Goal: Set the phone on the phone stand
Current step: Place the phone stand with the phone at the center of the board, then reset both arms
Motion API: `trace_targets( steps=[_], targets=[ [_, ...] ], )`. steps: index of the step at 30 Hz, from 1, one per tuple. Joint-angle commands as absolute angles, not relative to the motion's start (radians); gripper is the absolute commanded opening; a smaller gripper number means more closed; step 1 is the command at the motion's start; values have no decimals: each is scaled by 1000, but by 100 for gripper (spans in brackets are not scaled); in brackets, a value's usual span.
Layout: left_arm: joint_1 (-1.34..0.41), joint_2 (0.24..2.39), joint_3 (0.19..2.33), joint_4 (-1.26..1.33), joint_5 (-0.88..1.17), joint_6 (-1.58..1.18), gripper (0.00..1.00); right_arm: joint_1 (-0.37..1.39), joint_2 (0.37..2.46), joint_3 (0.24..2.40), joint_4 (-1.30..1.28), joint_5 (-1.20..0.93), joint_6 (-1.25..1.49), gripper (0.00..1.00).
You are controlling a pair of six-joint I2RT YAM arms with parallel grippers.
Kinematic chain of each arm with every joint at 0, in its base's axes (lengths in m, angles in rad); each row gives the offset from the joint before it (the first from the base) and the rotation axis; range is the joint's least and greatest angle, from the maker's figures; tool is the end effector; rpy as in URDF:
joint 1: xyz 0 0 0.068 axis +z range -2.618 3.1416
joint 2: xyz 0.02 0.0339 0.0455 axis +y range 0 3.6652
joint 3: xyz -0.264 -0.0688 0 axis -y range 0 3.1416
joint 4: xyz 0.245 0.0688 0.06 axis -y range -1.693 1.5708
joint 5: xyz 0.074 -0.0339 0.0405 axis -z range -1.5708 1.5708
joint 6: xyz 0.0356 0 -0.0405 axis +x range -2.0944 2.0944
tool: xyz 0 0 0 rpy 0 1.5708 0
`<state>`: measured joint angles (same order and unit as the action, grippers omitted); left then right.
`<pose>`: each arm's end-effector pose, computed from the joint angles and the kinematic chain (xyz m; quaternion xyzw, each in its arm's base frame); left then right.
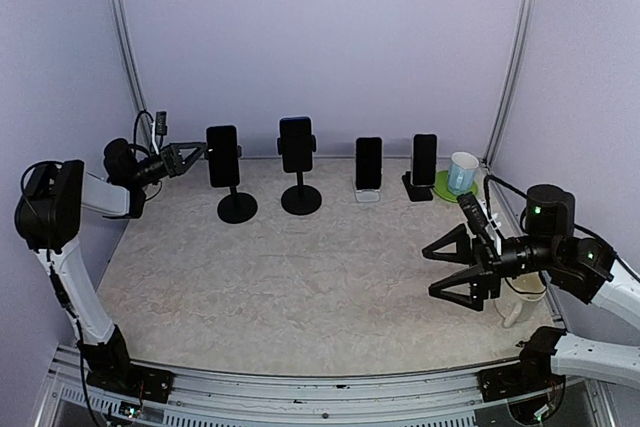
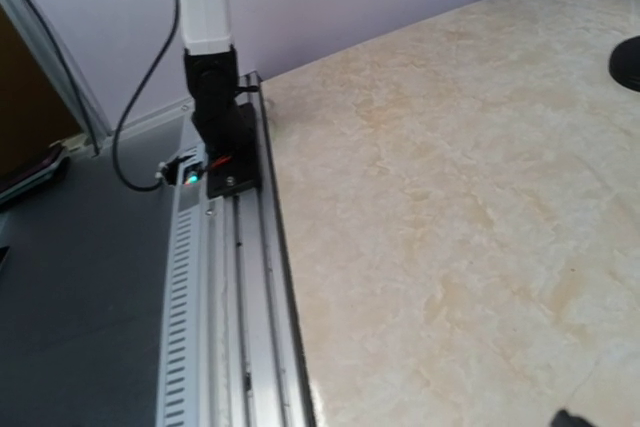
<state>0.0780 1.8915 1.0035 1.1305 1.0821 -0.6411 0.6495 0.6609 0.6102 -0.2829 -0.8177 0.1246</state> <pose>0.3937 -0.0008 0.2336 0.1937 0.6373 -0.4925 0.5602 0.1055 0.1128 0.2909 -0.4166 0.6621 0.5008 0.3705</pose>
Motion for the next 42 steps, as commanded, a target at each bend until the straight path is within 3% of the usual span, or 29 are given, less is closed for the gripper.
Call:
trace_targets(
  steps=[1,6,10,16,23,32,42],
  targets=[
    [87,1774,905,1210,990,-669,98,641,676,632,-309,-720,141,100],
    [81,1574,703,1252,803,-715,99,641,686,648,-342,-480,184,100],
    [12,1352,626,886,597,-480,99,640,676,638,-342,-328,219,100],
    [-91,1072,436,806,486,-464,99,638,654,583,-298,-203,273,100],
    [-425,793,303,607,266,-384,99,638,634,455,-173,-112,363,100],
    [-768,767,152,585,-66,-395,99,641,605,273,-34,-11,401,100],
    [-816,723,-20,621,-325,-537,99,641,466,151,-8,159,404,100]
  ],
)
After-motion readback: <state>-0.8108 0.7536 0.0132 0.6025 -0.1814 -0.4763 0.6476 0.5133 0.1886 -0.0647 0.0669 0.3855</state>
